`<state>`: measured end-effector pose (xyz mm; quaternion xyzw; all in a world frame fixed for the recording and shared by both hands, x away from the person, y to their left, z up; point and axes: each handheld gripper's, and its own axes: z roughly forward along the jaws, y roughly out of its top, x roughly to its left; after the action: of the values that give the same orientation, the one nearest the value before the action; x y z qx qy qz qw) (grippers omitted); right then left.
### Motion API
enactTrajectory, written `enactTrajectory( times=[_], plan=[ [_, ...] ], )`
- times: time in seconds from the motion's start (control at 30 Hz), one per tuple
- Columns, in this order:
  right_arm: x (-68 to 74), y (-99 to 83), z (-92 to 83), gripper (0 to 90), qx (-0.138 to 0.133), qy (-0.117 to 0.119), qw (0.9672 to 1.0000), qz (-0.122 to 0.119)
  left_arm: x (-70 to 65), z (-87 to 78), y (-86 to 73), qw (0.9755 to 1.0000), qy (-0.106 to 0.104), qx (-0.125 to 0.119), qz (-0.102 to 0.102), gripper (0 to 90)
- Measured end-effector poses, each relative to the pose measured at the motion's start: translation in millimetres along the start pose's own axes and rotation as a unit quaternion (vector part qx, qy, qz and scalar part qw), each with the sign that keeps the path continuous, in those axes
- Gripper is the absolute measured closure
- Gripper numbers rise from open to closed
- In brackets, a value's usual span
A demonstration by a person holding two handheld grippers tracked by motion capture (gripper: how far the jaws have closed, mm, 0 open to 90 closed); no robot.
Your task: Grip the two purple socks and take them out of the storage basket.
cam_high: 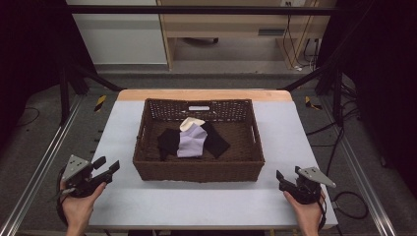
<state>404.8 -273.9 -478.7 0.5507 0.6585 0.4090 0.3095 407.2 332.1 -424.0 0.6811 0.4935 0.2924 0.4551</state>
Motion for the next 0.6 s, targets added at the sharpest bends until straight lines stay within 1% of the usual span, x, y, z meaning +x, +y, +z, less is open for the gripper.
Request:
enactTrajectory(
  times=[0.03, 0.07, 0.13, 0.17, 0.2, 0.23, 0.27, 0.33, 0.37, 0.4, 0.43, 0.5, 0.6],
  plan=[
    [-0.1, 0.0, 0.1, 28.1, 0.0, 0.0, 1.0, -0.001, -1.2, -0.3, 1.1, 1.0, -0.001, -0.004, 0.007, 42.7],
    [0.1, 0.0, 0.6, 28.0, 0.002, 0.003, 1.0, 0.001, -2.8, -0.7, 2.2, 0.9995, -0.009, -0.024, 0.019, 42.5],
    [0.3, -0.4, 0.8, 28.0, 0.002, 0.003, 1.0, -0.002, -4.4, -0.5, 3.6, 0.9995, -0.021, -0.019, 0.01, 43.2],
    [0.7, -0.3, 0.7, 28.0, 0.002, 0.003, 1.0, -0.003, -5.2, -0.1, 4.2, 0.9995, -0.024, -0.02, 0.01, 43.1],
    [0.7, -0.3, 0.7, 28.0, 0.002, 0.003, 1.0, -0.003, -5.2, -0.1, 4.2, 0.9995, -0.024, -0.02, 0.01, 42.5],
    [1.5, -0.3, 0.4, 28.0, 0.001, 0.003, 1.0, -0.003, -6.5, 0.3, 5.7, 0.9996, -0.021, -0.014, 0.014, 42.7],
    [1.7, -0.1, 0.4, 28.0, 0.001, 0.003, 1.0, -0.004, -7.4, 0.3, 7.8, 0.9996, -0.023, -0.009, 0.013, 43.2],
    [1.9, 0.0, 0.7, 28.0, 0.0, 0.002, 1.0, -0.004, -8.8, -1.3, 13.2, 0.9995, -0.031, -0.007, 0.006, 43.6],
    [2.4, 0.0, 1.1, 28.0, 0.002, 0.002, 1.0, -0.004, -10.4, -3.7, 19.8, 0.9994, -0.034, -0.008, 0.006, 46.3],
    [2.8, -0.1, 1.2, 28.0, 0.002, 0.004, 1.0, -0.003, -11.1, -4.6, 23.2, 0.9993, -0.035, -0.011, 0.004, 46.9],
    [3.0, -0.2, 1.4, 28.0, 0.004, 0.006, 1.0, -0.003, -11.1, -4.6, 23.2, 0.9993, -0.035, -0.011, 0.004, 47.4],
    [3.3, -0.3, 1.6, 28.0, 0.004, 0.006, 1.0, -0.004, -12.7, -5.2, 30.2, 0.9992, -0.035, -0.017, 0.003, 48.8],
    [2.2, 0.1, 1.2, 28.2, -0.001, 0.004, 1.0, -0.004, -16.8, -3.7, 40.7, 0.9987, -0.042, -0.026, 0.014, 50.4]
  ],
)
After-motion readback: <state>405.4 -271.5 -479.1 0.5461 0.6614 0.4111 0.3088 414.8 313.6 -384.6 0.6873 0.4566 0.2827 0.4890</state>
